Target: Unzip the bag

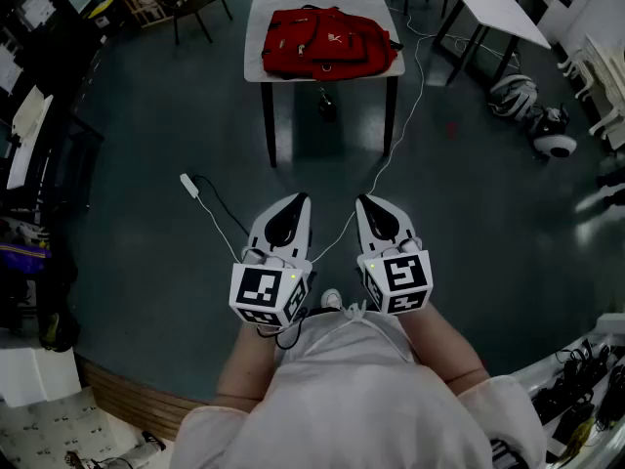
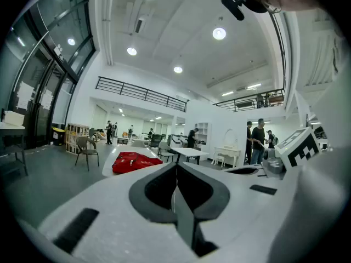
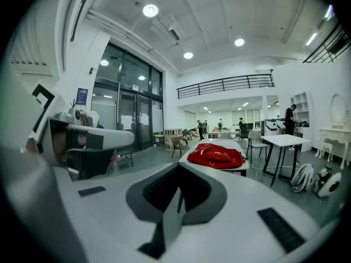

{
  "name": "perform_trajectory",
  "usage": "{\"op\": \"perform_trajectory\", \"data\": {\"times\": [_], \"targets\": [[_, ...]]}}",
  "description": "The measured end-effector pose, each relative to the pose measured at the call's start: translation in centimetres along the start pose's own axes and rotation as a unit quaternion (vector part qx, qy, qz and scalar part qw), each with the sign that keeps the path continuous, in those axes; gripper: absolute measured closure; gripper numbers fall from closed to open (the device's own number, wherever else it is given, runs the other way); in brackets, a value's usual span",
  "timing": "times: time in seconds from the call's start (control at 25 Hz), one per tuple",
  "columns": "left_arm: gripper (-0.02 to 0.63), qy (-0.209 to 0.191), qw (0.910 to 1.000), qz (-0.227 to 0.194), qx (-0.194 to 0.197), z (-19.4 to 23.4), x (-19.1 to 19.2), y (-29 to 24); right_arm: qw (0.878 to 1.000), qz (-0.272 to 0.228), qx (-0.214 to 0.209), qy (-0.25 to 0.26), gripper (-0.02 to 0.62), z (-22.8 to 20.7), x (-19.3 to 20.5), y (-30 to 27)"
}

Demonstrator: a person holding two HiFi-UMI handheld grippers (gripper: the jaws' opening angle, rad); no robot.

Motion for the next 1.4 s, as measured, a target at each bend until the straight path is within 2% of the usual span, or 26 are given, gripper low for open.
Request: {"op": "perform_trajectory", "data": {"times": [0.36, 0.56, 0.88, 1.16, 1.4], "targets": [[0.584, -0.009, 0.9999, 0.007, -0.002, 1.2, 0.2, -0.6, 1.000, 0.008, 0.000, 0.001, 0.569, 0.3, 0.3, -1.2], [0.584, -0.003, 0.9999, 0.011, -0.001, 1.7, 0.4, -1.1, 0.999, 0.010, 0.007, -0.035, 0.568, -0.1, 0.5, -1.6], [0.584, 0.011, 0.9994, 0.031, -0.003, 2.9, 1.5, -3.4, 0.998, 0.041, 0.011, -0.051, 0.568, -2.0, 2.1, -3.8], [0.584, 0.009, 0.9987, 0.047, -0.020, 5.8, 1.9, -8.4, 0.996, 0.051, -0.003, -0.071, 0.568, -5.2, 2.9, -9.6], [0.584, 0.015, 0.9976, 0.055, -0.040, 9.8, 1.4, -16.7, 0.995, 0.063, -0.015, -0.075, 0.568, -10.7, 2.4, -17.6]]}}
Point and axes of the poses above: the fingertips, and each gripper's own axes: y backward along the fingers, z to its left, x out of its underside, the point moved 6 cm from there along y, backward along the fingers, and after that the axes turned 6 degrees about y, right-handed, at the moved point
